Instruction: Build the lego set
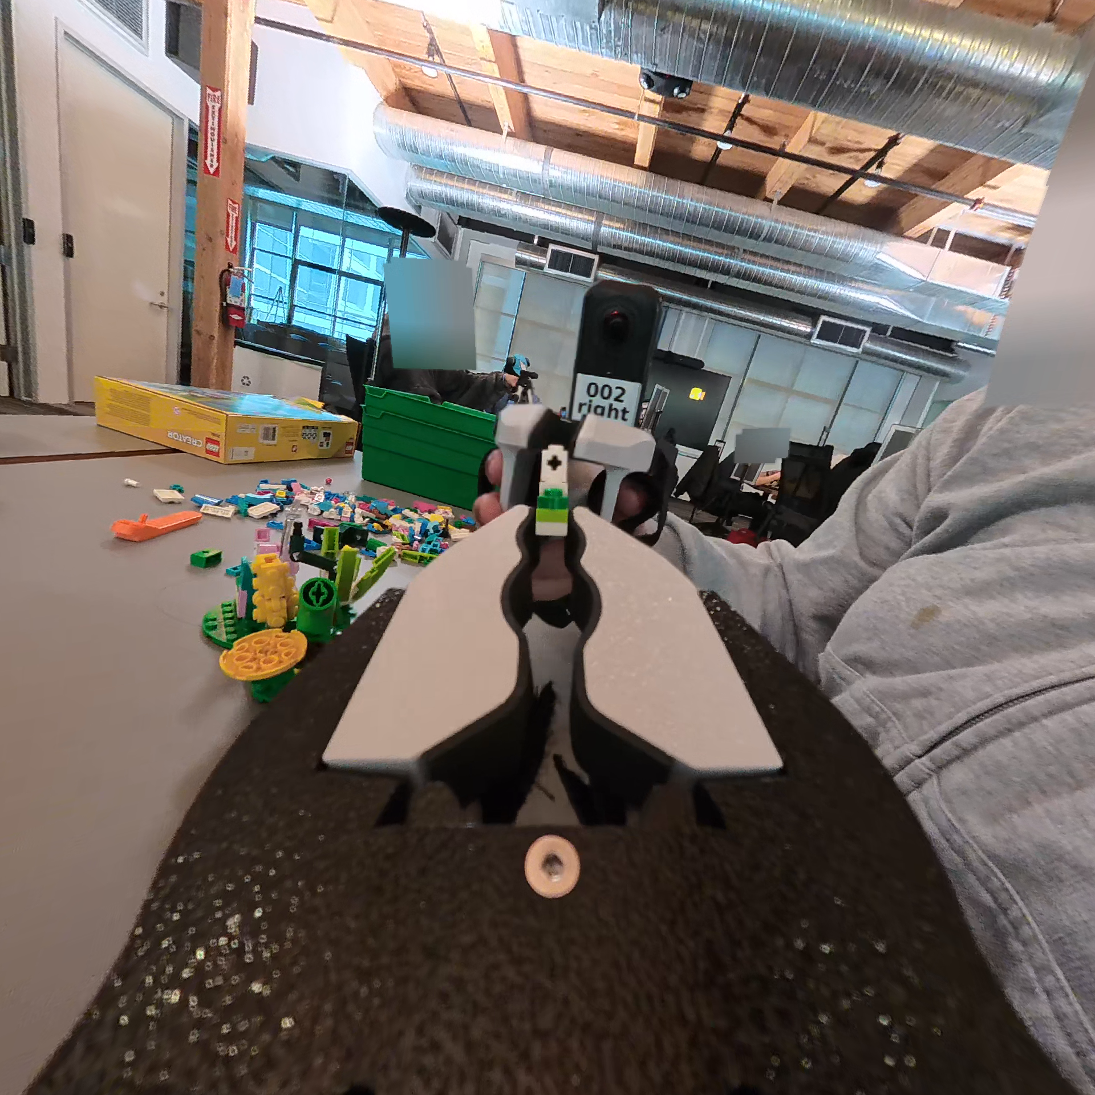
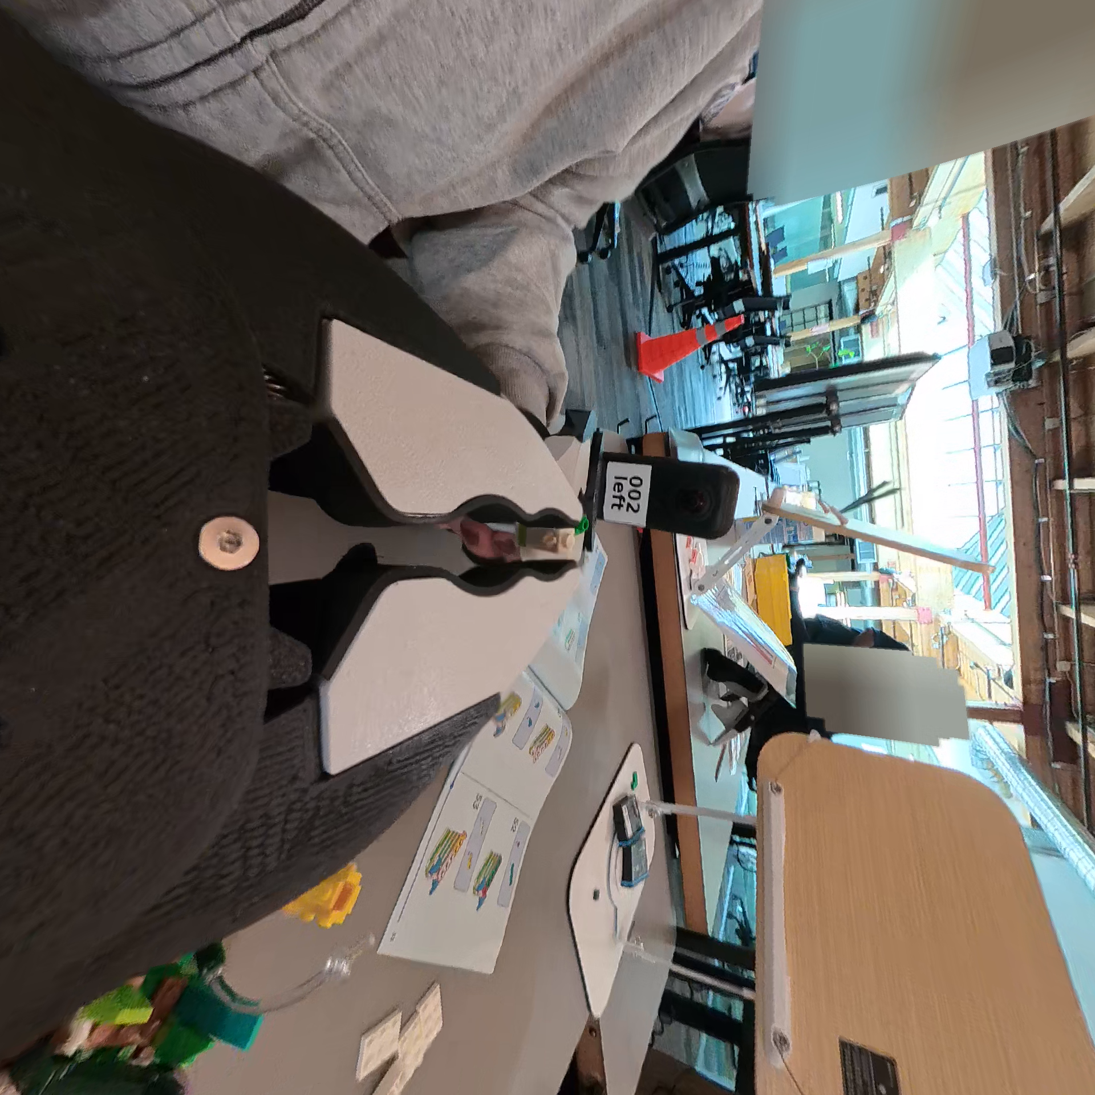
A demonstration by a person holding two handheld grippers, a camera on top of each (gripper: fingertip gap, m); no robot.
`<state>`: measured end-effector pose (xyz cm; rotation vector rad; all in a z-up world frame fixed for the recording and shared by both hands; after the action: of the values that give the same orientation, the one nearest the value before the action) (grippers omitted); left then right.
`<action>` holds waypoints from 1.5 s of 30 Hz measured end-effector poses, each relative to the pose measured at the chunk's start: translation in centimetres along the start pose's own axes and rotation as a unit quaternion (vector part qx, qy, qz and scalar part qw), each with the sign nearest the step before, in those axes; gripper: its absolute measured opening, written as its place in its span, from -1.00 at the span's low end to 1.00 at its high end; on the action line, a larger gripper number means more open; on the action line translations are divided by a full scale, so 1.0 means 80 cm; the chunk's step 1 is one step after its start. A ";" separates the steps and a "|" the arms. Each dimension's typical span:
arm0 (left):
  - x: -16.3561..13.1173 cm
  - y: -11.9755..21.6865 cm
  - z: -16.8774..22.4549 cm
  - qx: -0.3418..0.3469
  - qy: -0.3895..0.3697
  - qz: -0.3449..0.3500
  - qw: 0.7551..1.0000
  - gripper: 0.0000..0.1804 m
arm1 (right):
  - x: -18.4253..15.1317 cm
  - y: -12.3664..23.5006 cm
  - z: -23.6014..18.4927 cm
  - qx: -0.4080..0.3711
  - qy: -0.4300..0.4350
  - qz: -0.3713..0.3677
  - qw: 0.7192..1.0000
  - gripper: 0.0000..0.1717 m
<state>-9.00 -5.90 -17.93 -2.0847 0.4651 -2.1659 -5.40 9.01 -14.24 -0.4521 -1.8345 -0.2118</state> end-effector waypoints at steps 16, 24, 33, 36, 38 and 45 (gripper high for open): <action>-0.001 -0.002 0.006 -0.040 -0.005 -0.002 0.999 -0.91 | 0.019 0.098 -0.004 -0.195 0.150 0.030 0.969 -0.79; -0.001 -0.001 0.003 -0.021 -0.005 0.003 1.000 -0.92 | -0.002 0.111 0.004 -0.224 0.167 0.093 0.956 -0.80; 0.000 0.003 0.000 -0.005 0.004 0.014 1.000 -0.92 | -0.027 0.104 0.004 -0.254 0.243 0.130 0.927 -0.80; 0.000 0.003 -0.001 -0.002 0.003 0.016 1.000 -0.92 | -0.029 0.109 0.010 -0.267 0.226 0.135 0.927 -0.80; 0.000 0.003 -0.001 -0.002 0.005 0.015 1.000 -0.92 | -0.029 0.110 0.010 -0.275 0.234 0.135 0.923 -0.80; 0.000 0.004 -0.002 -0.002 0.012 0.020 1.000 -0.92 | -0.031 0.109 0.012 -0.285 0.246 0.125 0.918 -0.82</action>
<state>-9.24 -6.19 -18.00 -2.0340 0.5086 -2.1724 -2.04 16.77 -17.58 -0.9401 -1.1844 -0.6335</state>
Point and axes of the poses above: each gripper's, where its closed fingertips meet, y back along the fingers, x out of its top, z = x × y across the jaws, the point moved 8 cm from there along y, back along the fingers, and after that the axes turned 14 degrees about -y, right-handed, at the moved point
